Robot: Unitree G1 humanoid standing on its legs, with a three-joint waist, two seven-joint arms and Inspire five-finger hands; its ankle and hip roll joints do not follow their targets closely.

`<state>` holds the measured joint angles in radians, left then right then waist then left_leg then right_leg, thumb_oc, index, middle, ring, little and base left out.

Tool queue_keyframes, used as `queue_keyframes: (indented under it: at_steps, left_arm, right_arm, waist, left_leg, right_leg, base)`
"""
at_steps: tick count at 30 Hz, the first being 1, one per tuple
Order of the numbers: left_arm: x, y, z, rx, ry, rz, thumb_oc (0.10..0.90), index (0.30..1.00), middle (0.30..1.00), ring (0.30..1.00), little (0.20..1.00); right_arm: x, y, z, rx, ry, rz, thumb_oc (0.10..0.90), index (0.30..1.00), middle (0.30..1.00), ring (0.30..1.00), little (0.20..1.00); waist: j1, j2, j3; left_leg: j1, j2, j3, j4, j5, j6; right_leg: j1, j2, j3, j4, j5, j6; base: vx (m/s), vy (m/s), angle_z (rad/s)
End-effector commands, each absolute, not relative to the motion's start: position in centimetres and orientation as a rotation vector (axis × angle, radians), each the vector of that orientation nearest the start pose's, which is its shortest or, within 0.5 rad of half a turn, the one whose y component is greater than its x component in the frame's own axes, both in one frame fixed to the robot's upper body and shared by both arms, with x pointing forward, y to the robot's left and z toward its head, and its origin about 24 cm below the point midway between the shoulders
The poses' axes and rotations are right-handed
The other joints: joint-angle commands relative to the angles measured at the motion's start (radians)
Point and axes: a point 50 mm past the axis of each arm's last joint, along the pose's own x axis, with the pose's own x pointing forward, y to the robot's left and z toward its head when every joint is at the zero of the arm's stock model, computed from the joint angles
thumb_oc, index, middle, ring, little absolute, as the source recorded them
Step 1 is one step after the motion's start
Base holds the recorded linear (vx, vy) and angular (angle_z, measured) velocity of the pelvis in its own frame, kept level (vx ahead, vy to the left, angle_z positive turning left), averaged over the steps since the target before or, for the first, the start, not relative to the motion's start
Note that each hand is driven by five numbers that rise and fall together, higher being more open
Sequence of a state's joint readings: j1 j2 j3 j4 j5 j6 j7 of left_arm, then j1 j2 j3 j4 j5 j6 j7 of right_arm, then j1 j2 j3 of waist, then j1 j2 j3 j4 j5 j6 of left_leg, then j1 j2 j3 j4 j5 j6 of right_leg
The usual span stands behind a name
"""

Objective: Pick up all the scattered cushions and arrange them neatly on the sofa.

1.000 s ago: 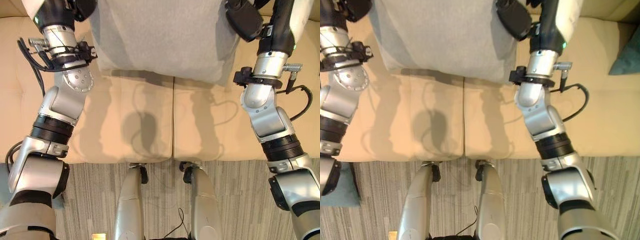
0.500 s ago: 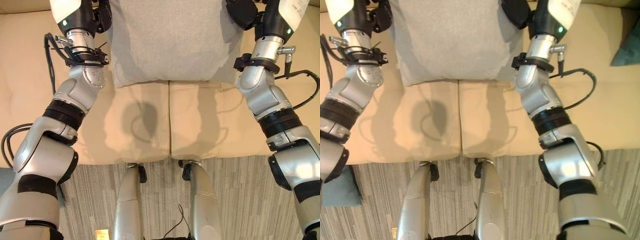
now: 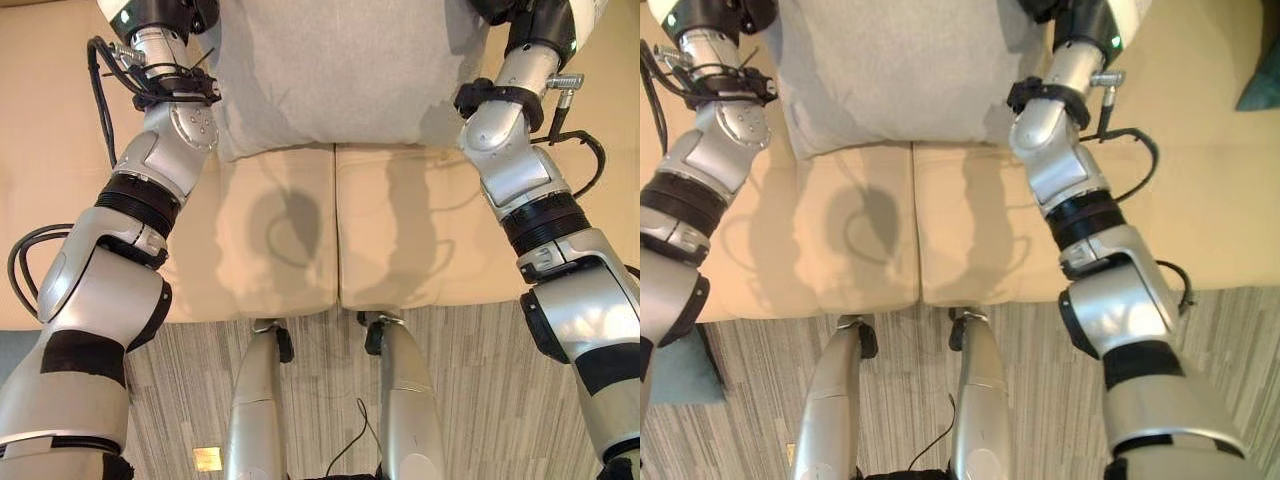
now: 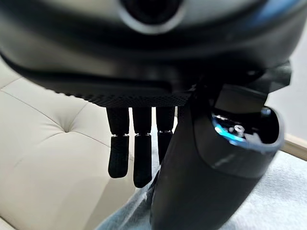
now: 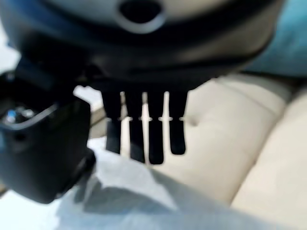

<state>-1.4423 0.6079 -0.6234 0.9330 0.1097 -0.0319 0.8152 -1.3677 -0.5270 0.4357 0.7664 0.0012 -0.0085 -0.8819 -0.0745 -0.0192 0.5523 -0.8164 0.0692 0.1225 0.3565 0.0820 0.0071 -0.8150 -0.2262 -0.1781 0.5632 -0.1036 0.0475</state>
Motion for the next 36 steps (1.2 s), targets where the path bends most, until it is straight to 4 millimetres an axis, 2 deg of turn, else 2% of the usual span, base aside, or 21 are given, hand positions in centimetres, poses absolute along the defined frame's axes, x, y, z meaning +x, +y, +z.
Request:
queue_keyframes:
  at_steps: [1, 5, 10, 13, 17, 21, 22, 23, 24, 26, 30, 33, 36]
  left_arm:
    - [32.7, 17.0, 45.3, 0.592, -1.31, 0.978, 0.4, 0.3, 0.3, 0.3, 0.3]
    - [29.2, 16.3, 47.2, 0.681, -1.564, 1.123, 0.4, 0.3, 0.3, 0.3, 0.3]
    - [28.4, 16.1, 47.1, 0.648, -1.62, 1.228, 0.4, 0.3, 0.3, 0.3, 0.3]
    - [29.4, 16.2, 46.4, 0.682, -1.565, 1.235, 0.4, 0.3, 0.3, 0.3, 0.3]
    - [33.1, 14.3, 43.8, 0.622, -1.347, 1.071, 0.4, 0.3, 0.3, 0.3, 0.3]
    - [35.7, 13.5, 41.2, 0.526, -1.133, 0.936, 0.4, 0.3, 0.3, 0.3, 0.3]
    - [35.7, 13.5, 41.2, 0.524, -1.132, 0.935, 0.4, 0.3, 0.3, 0.3, 0.3]
    - [36.3, 14.1, 40.8, 0.505, -1.065, 0.933, 0.4, 0.3, 0.3, 0.3, 0.3]
    - [36.4, 14.2, 40.6, 0.502, -1.044, 0.929, 0.4, 0.3, 0.3, 0.3, 0.3]
    - [36.5, 14.7, 40.6, 0.508, -1.032, 0.937, 0.4, 0.3, 0.3, 0.3, 0.3]
    - [36.5, 16.1, 40.6, 0.518, -0.997, 0.957, 0.4, 0.3, 0.3, 0.3, 0.3]
    - [36.6, 16.5, 40.5, 0.513, -0.982, 0.942, 0.4, 0.3, 0.3, 0.3, 0.3]
    - [36.5, 16.4, 40.5, 0.529, -0.989, 0.91, 0.4, 0.3, 0.3, 0.3, 0.3]
  right_arm:
    - [31.3, -15.9, 44.7, -0.191, -1.348, -0.867, 0.4, 0.3, 0.3, 0.3, 0.3]
    - [29.3, -16.4, 45.9, -0.255, -1.484, -0.952, 0.4, 0.3, 0.3, 0.3, 0.3]
    - [29.5, -16.6, 45.2, -0.236, -1.481, -0.973, 0.4, 0.3, 0.3, 0.3, 0.3]
    - [30.6, -16.7, 44.5, -0.244, -1.416, -0.984, 0.4, 0.3, 0.3, 0.3, 0.3]
    - [32.4, -17.0, 43.8, -0.281, -1.287, -1.003, 0.4, 0.3, 0.3, 0.3, 0.3]
    - [32.7, -17.0, 44.6, -0.287, -1.234, -1.015, 0.4, 0.3, 0.3, 0.3, 0.3]
    - [32.7, -17.1, 44.7, -0.287, -1.234, -1.016, 0.4, 0.3, 0.3, 0.3, 0.3]
    - [33.0, -17.0, 44.7, -0.246, -1.192, -0.973, 0.474, 0.411, 0.411, 0.411, 0.411]
    - [33.2, -17.0, 44.5, -0.221, -1.171, -0.965, 0.8, 0.9, 0.9, 0.9, 0.9]
    - [33.7, -17.4, 43.4, -0.177, -1.12, -0.962, 0.8, 0.9, 0.9, 0.9, 0.9]
    - [35.8, -17.7, 39.6, -0.063, -0.943, -0.876, 0.8, 0.9, 0.9, 0.9, 0.9]
    - [37.4, -17.3, 36.5, 0.017, -0.82, -0.761, 0.8, 0.9, 0.9, 0.9, 0.9]
    - [38.3, -15.7, 34.0, 0.085, -0.746, -0.585, 0.8, 0.9, 0.9, 0.9, 0.9]
  waist:
    - [-0.012, 0.069, -0.081]
    - [-0.009, 0.072, -0.095]
    - [-0.008, 0.074, -0.106]
    - [-0.007, 0.071, -0.11]
    - [-0.01, 0.064, -0.106]
    - [-0.006, 0.054, -0.096]
    - [-0.005, 0.054, -0.096]
    - [-0.006, 0.047, -0.094]
    - [-0.008, 0.046, -0.092]
    - [-0.012, 0.044, -0.09]
    - [-0.018, 0.043, -0.086]
    - [-0.021, 0.05, -0.075]
    - [-0.022, 0.051, -0.069]
  left_leg:
    - [-0.001, 0.032, -0.062, 0.022, -0.146, -0.066]
    - [-0.004, 0.032, -0.064, 0.027, -0.156, -0.064]
    - [-0.001, 0.033, -0.064, 0.022, -0.158, -0.064]
    - [0.001, 0.033, -0.064, 0.021, -0.158, -0.063]
    - [-0.004, 0.032, -0.068, 0.021, -0.153, -0.062]
    - [-0.014, 0.032, -0.072, 0.016, -0.147, -0.064]
    - [-0.015, 0.032, -0.072, 0.015, -0.147, -0.064]
    - [-0.019, 0.034, -0.073, 0.013, -0.142, -0.065]
    - [-0.02, 0.035, -0.074, 0.01, -0.141, -0.066]
    - [-0.018, 0.034, -0.074, 0.003, -0.14, -0.065]
    - [-0.003, 0.034, -0.069, -0.02, -0.133, -0.065]
    - [0.004, 0.032, -0.065, -0.022, -0.131, -0.063]
    - [0.012, 0.032, -0.058, -0.024, -0.131, -0.063]
  right_leg:
    - [0.063, 0.007, 0.042, -0.055, -0.076, 0.049]
    - [0.06, 0.007, 0.042, -0.045, -0.083, 0.052]
    - [0.065, 0.006, 0.039, -0.049, -0.082, 0.054]
    - [0.069, 0.007, 0.039, -0.051, -0.083, 0.052]
    - [0.068, 0.005, 0.035, -0.044, -0.084, 0.049]
    - [0.06, 0.006, 0.032, -0.045, -0.083, 0.049]
    - [0.059, 0.006, 0.032, -0.045, -0.083, 0.049]
    - [0.057, 0.007, 0.031, -0.049, -0.08, 0.049]
    - [0.055, 0.008, 0.031, -0.049, -0.079, 0.049]
    - [0.055, 0.01, 0.03, -0.055, -0.077, 0.049]
    - [0.064, 0.012, 0.029, -0.08, -0.066, 0.049]
    - [0.066, 0.015, 0.032, -0.082, -0.063, 0.046]
    - [0.069, 0.015, 0.034, -0.085, -0.06, 0.044]
  base:
    - [0.0, 0.0, 0.0]
    - [0.03, 0.009, 0.03]
    - [0.0, 0.0, 0.0]
    - [0.0, -0.005, 0.01]
    - [0.0, -0.026, 0.09]
    - [0.0, -0.024, 0.02]
    - [0.01, -0.034, 0.01]
    - [0.0, 0.0, 0.0]
    - [0.0, 0.0, 0.0]
    - [0.0, 0.0, 0.0]
    - [0.0, 0.0, 0.0]
    - [0.0, 0.016, -0.02]
    - [0.0, 0.0, 0.0]
